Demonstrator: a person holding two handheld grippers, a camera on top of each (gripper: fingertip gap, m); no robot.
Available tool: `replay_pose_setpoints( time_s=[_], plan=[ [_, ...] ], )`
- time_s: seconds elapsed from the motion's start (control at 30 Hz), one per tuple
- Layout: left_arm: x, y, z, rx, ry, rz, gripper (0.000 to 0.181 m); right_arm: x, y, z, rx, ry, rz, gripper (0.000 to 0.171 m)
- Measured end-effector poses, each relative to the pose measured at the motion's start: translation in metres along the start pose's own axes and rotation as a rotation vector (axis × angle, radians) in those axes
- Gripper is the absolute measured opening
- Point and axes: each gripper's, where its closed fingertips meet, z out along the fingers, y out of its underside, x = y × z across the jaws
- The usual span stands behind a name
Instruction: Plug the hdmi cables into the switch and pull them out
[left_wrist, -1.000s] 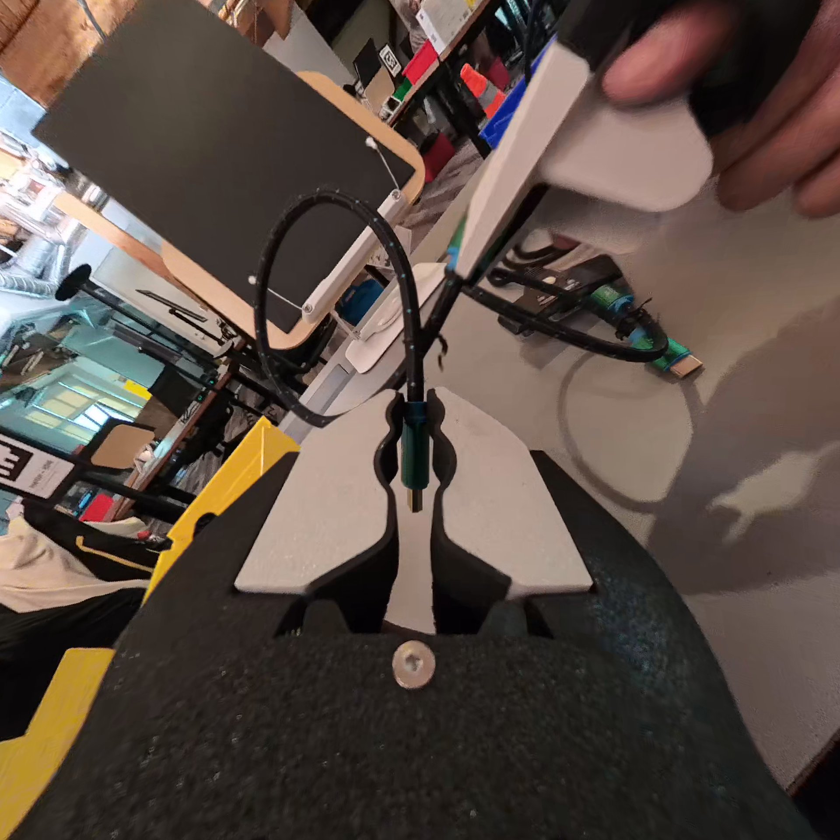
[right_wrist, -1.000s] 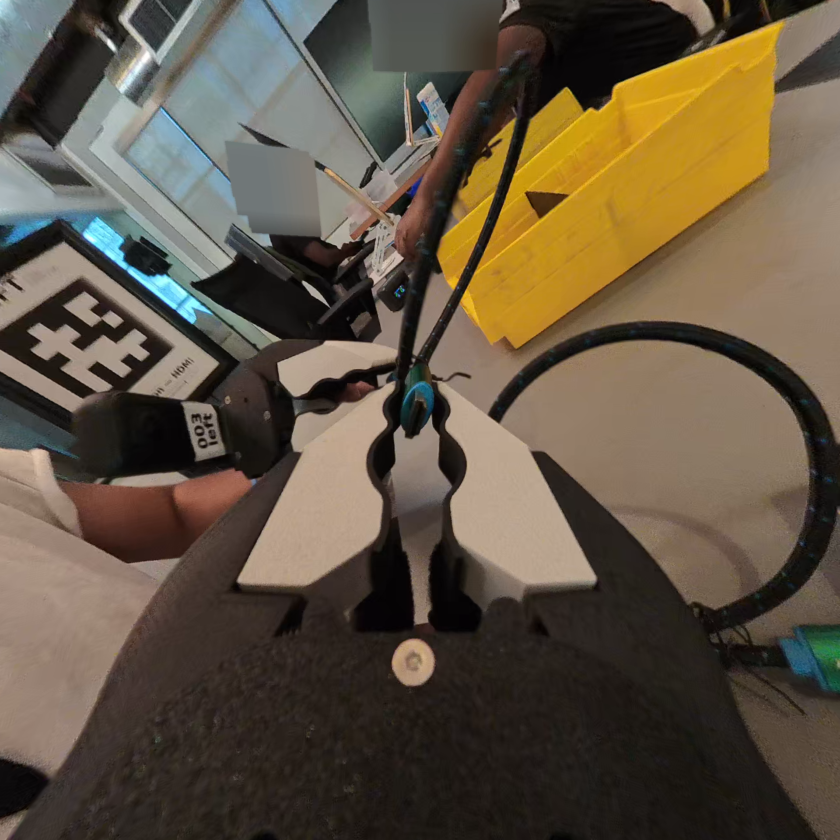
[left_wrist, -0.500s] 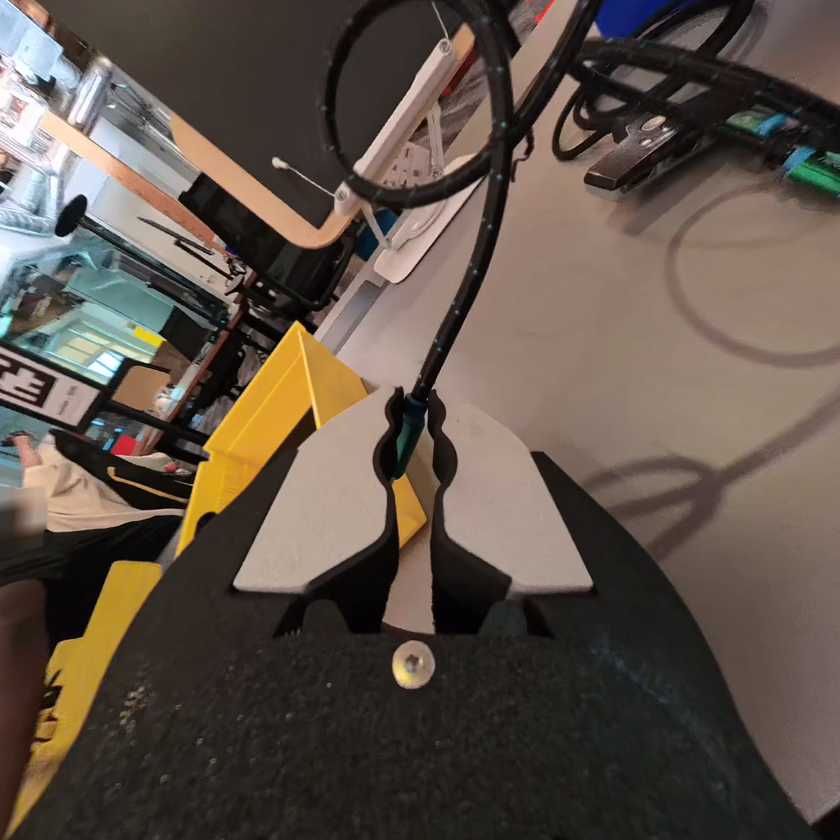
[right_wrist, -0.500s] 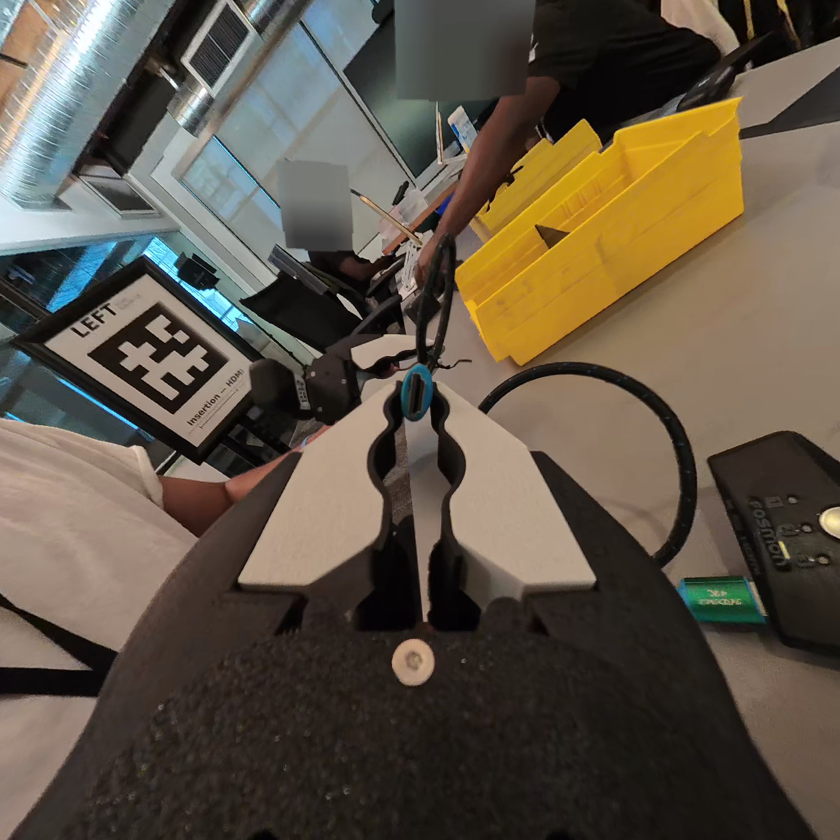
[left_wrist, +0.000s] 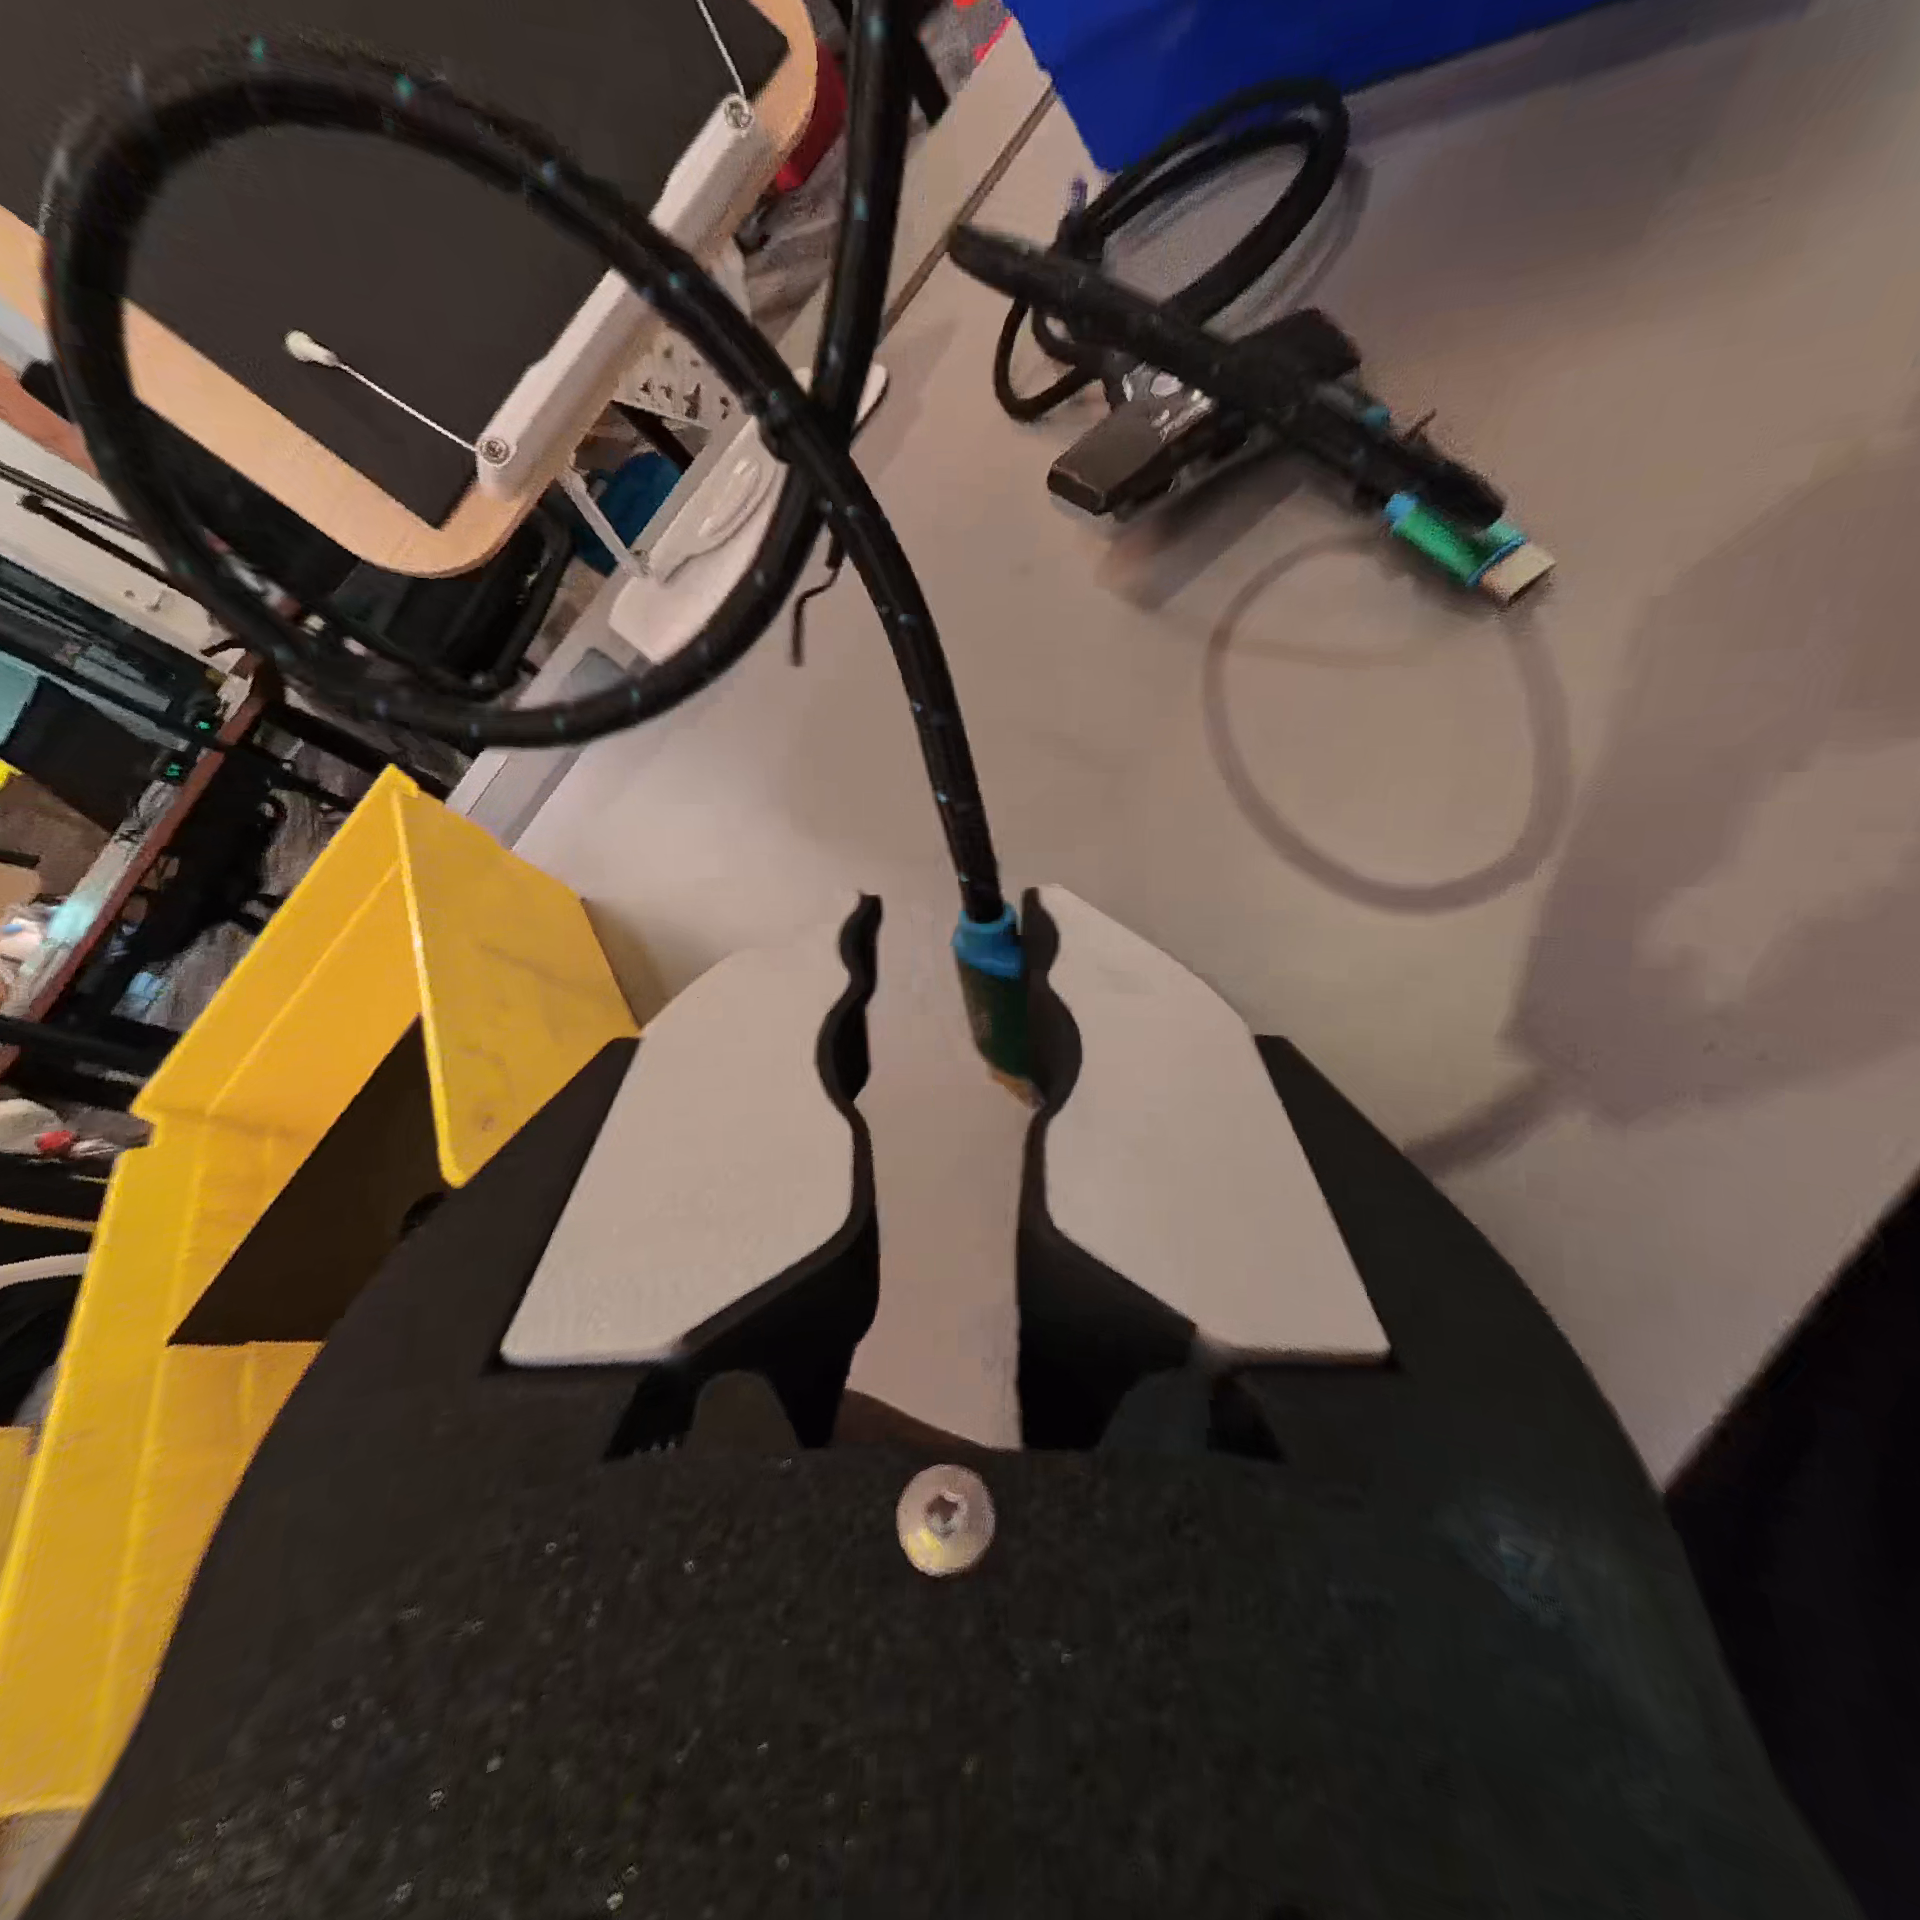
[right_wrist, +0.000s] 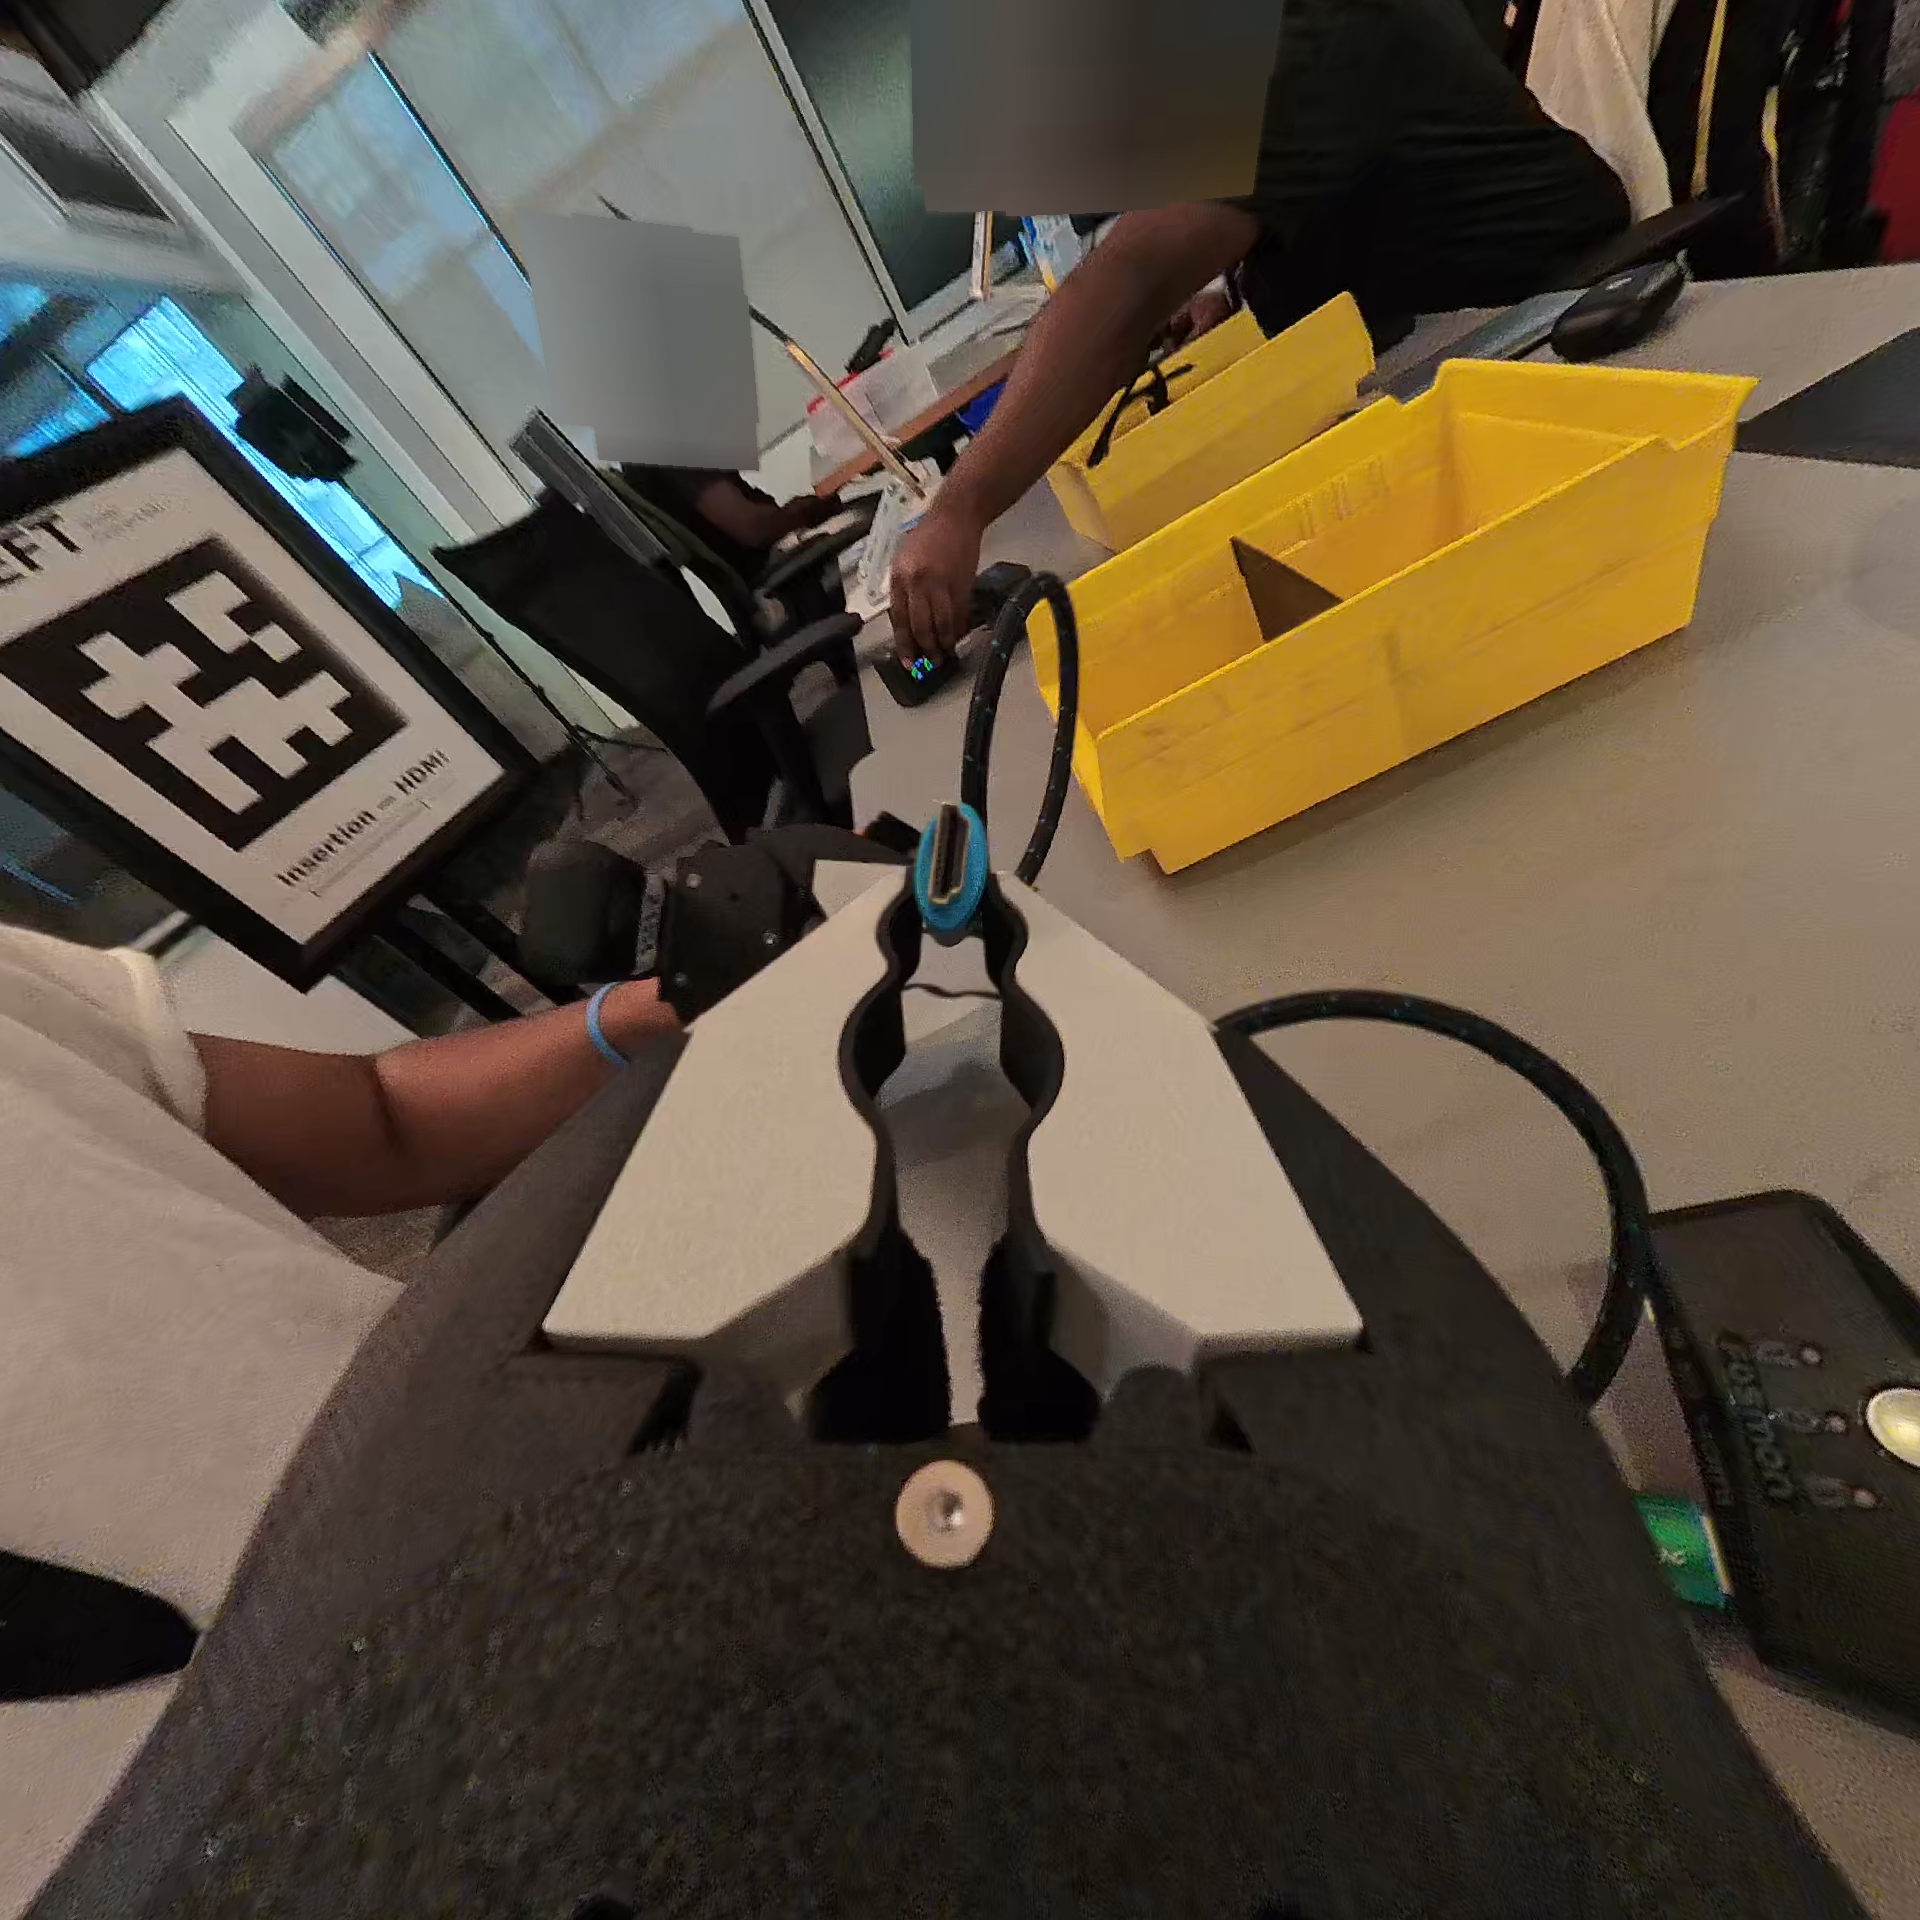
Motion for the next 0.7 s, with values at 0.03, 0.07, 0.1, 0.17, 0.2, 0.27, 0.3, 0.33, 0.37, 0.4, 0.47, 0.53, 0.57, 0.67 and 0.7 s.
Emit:
replay_pose_setpoints(
  time_s=[0.03, 0.07, 0.1, 0.17, 0.2, 0.27, 0.3, 0.33, 0.37, 0.4, 0.47, 0.53, 0.57, 0.67, 0.7],
  plan=[
    [0.004, -0.006, -0.004, 0.019, 0.032, -0.028, 0.029, -0.001, -0.002, 0.004, -0.010, 0.016, -0.017, 0.010],
    [0.007, -0.013, -0.009, 0.046, 0.068, -0.072, 0.035, -0.003, -0.004, 0.007, -0.013, 0.026, -0.032, 0.010],
    [0.007, -0.020, -0.015, 0.073, 0.097, -0.120, 0.040, -0.004, -0.006, 0.009, -0.020, 0.030, -0.043, 0.010],
    [0.002, -0.035, -0.030, 0.151, 0.128, -0.227, 0.046, -0.001, -0.008, 0.013, -0.027, 0.065, -0.063, 0.010],
    [-0.004, -0.042, -0.037, 0.189, 0.135, -0.285, 0.047, 0.000, -0.009, 0.015, -0.032, 0.078, -0.074, 0.010],
    [-0.015, -0.054, -0.048, 0.255, 0.146, -0.398, 0.046, -0.001, -0.007, 0.019, -0.039, 0.070, -0.074, 0.010],
    [-0.019, -0.059, -0.050, 0.276, 0.156, -0.460, 0.044, -0.003, -0.007, 0.022, -0.036, 0.056, -0.061, 0.010],
    [-0.019, -0.064, -0.050, 0.295, 0.186, -0.520, 0.045, -0.005, -0.006, 0.024, -0.037, 0.047, -0.047, 0.010],
    [-0.017, -0.067, -0.047, 0.301, 0.208, -0.570, 0.044, -0.005, -0.005, 0.027, -0.034, 0.044, -0.039, 0.010],
    [-0.017, -0.068, -0.043, 0.290, 0.208, -0.604, 0.042, -0.006, -0.005, 0.030, -0.033, 0.046, -0.036, 0.010],
    [-0.009, -0.069, -0.036, 0.274, 0.236, -0.650, 0.041, -0.006, -0.004, 0.035, -0.028, 0.060, -0.036, 0.010],
    [-0.003, -0.071, -0.032, 0.276, 0.250, -0.716, 0.037, -0.008, -0.006, 0.037, -0.010, 0.061, -0.029, 0.010],
    [-0.001, -0.073, -0.031, 0.288, 0.261, -0.755, 0.036, -0.010, -0.006, 0.039, -0.001, 0.058, -0.020, 0.010],
    [0.001, -0.078, -0.023, 0.308, 0.269, -0.837, 0.035, -0.016, -0.002, 0.046, 0.001, 0.034, 0.004, 0.010],
    [0.001, -0.080, -0.021, 0.319, 0.273, -0.848, 0.029, -0.017, 0.000, 0.048, 0.000, 0.023, 0.015, 0.010]
  ],
)
